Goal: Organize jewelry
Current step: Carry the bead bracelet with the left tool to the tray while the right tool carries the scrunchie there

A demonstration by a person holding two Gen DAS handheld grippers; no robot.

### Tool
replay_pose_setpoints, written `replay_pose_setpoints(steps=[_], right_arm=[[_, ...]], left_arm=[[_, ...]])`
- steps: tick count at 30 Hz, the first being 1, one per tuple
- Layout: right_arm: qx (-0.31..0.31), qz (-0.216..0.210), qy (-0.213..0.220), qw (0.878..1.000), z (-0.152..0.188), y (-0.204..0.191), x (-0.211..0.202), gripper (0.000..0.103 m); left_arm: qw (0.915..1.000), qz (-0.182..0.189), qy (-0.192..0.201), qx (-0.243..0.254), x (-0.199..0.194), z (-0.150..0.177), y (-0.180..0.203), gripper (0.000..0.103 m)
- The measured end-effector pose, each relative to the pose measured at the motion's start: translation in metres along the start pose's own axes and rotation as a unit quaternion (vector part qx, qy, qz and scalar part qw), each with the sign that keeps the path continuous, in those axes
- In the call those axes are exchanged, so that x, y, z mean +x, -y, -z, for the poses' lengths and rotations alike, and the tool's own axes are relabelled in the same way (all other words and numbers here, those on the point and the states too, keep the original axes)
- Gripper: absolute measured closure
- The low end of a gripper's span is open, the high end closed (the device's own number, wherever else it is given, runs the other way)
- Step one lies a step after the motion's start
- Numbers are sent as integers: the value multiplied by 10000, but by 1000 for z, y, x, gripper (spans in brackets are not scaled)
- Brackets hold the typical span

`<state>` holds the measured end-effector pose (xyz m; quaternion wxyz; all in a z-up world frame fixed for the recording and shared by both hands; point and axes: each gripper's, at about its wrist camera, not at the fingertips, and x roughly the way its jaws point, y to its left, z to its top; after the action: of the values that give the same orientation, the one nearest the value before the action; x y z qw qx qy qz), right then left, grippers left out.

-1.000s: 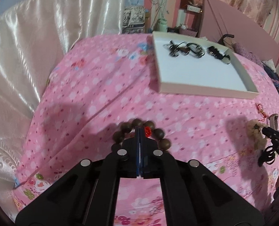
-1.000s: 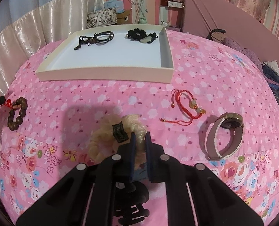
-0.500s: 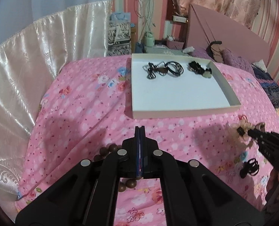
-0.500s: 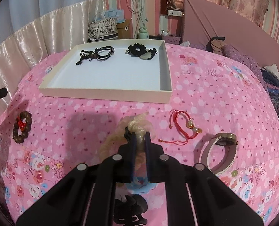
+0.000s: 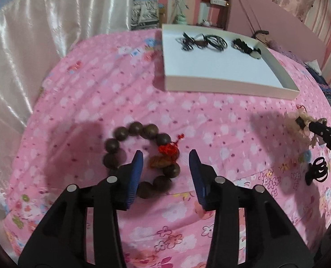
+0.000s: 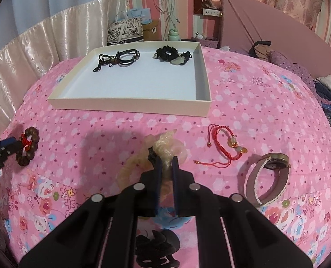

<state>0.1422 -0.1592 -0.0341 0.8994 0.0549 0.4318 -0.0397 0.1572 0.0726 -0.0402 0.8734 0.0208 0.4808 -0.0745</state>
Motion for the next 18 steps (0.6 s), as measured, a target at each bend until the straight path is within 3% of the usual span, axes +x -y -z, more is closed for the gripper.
replay_pose_setpoints(steps=[2, 5, 11, 18], right_arm=[[5, 2, -3, 10000, 1, 0, 0, 95], [3, 10, -9, 10000, 3, 1, -1, 95], [8, 6, -24, 10000, 3, 0, 1, 95], [15, -10, -3, 10000, -1, 0, 2, 95]], left_arm=[[10000, -94, -12, 4, 6, 0, 0, 63], [9999, -63, -146, -6, 15, -1, -1, 90], [10000, -81, -26, 5, 12, -5, -3, 99], [9999, -53, 101, -3, 2, -17, -1, 100]])
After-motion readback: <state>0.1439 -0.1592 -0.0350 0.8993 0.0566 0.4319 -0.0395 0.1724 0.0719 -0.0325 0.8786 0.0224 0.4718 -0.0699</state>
